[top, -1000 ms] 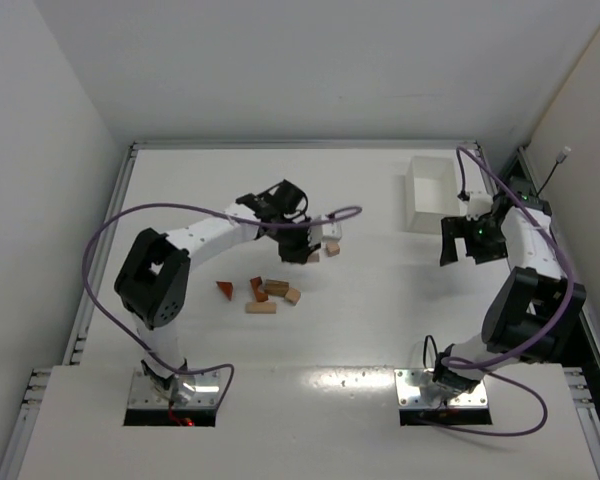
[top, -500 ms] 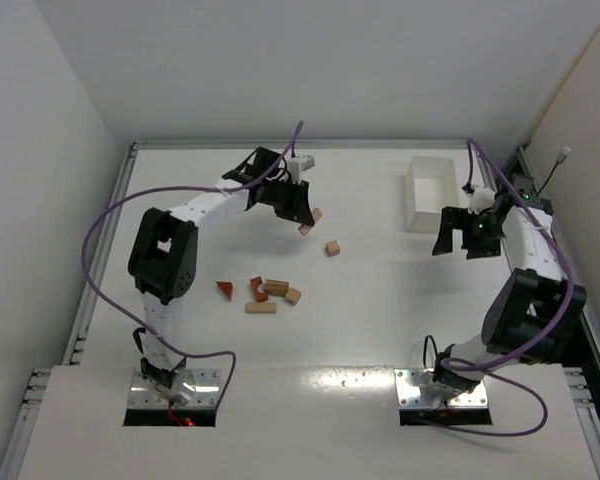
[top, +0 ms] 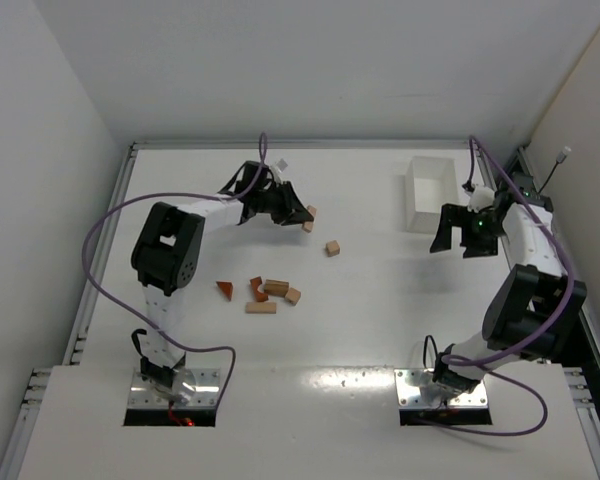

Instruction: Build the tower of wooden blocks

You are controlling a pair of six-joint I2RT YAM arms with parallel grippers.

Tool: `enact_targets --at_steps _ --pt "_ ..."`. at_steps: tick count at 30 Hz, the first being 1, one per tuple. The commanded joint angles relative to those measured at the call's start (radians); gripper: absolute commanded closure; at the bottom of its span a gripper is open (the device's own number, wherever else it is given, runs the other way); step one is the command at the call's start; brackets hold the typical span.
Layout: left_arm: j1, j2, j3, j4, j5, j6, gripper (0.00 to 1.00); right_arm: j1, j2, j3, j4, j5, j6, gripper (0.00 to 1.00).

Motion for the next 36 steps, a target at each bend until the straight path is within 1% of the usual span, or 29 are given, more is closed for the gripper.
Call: enact_targets --at_steps 1,5,7,11,13,15,17,18,23,24,26,27,30,32,33,34,35,36 --pt "0.009 -0.003 -0.026 0.111 -0.086 -0.129 1.0 -0.002 -0.004 0.044 -0.01 -0.035 -0.004 0.0" --pt "-0.005 0.006 -0.026 0.102 -0.155 -0.139 1.0 -0.002 -0.004 0.035 -0.019 -0.035 -0.023 0.0" --pt "-0.017 0.006 -0.026 0.059 -0.219 -0.128 1.0 -0.002 -0.013 0.035 -0.019 -0.035 -0.023 0.0" --pt "-0.055 0.006 -0.044 0.055 -0.278 -0.149 1.0 -0.002 -0.013 0.035 -0.019 -0.035 -0.032 0.0" --pt "-0.075 0.006 -0.073 0.055 -0.289 -0.149 1.0 -0.002 -0.013 0.035 -0.028 -0.035 -0.032 0.0" --pt "-0.088 -0.006 -0.105 0.08 -0.254 -0.172 1.0 -0.011 -0.013 0.035 -0.028 -0.026 -0.041 0.0" --pt "-0.118 -0.007 -0.136 0.08 -0.253 -0.172 1.0 -0.011 -0.013 0.035 -0.037 -0.026 -0.05 0.0" --pt "-0.118 -0.017 -0.148 0.08 -0.253 -0.195 1.0 -0.011 -0.013 0.035 -0.037 -0.026 -0.05 0.0" --pt "-0.137 -0.026 -0.201 0.08 -0.263 -0.215 1.0 -0.011 -0.013 0.035 -0.047 -0.026 -0.06 0.0" --pt "-0.137 -0.026 -0.201 0.08 -0.273 -0.226 0.97 -0.011 -0.013 0.035 -0.047 -0.026 -0.06 0.0" --pt "-0.146 -0.026 -0.211 0.08 -0.282 -0.226 0.95 -0.011 -0.004 0.035 -0.047 -0.026 -0.06 0.0" --pt "-0.155 -0.026 -0.211 0.08 -0.283 -0.226 0.91 -0.011 -0.004 0.035 -0.047 -0.026 -0.06 0.0" --pt "-0.155 -0.017 -0.211 0.091 -0.292 -0.244 0.84 -0.011 -0.004 0.044 -0.047 -0.026 -0.06 0.0" --pt "-0.164 -0.008 -0.211 0.1 -0.28 -0.244 0.84 -0.011 -0.004 0.044 -0.047 -0.026 -0.06 0.0" --pt "-0.164 0.001 -0.202 0.1 -0.279 -0.244 0.87 -0.011 -0.004 0.044 -0.047 -0.026 -0.06 0.0" --pt "-0.173 0.016 -0.19 0.1 -0.279 -0.234 0.97 -0.011 -0.013 0.044 -0.056 -0.026 -0.06 0.0" --pt "-0.174 0.026 -0.172 0.083 -0.279 -0.22 1.0 -0.011 -0.013 0.044 -0.056 -0.026 -0.06 0.0" --pt "-0.186 0.039 -0.14 0.083 -0.267 -0.22 1.0 -0.011 -0.013 0.035 -0.056 -0.017 -0.069 0.0"
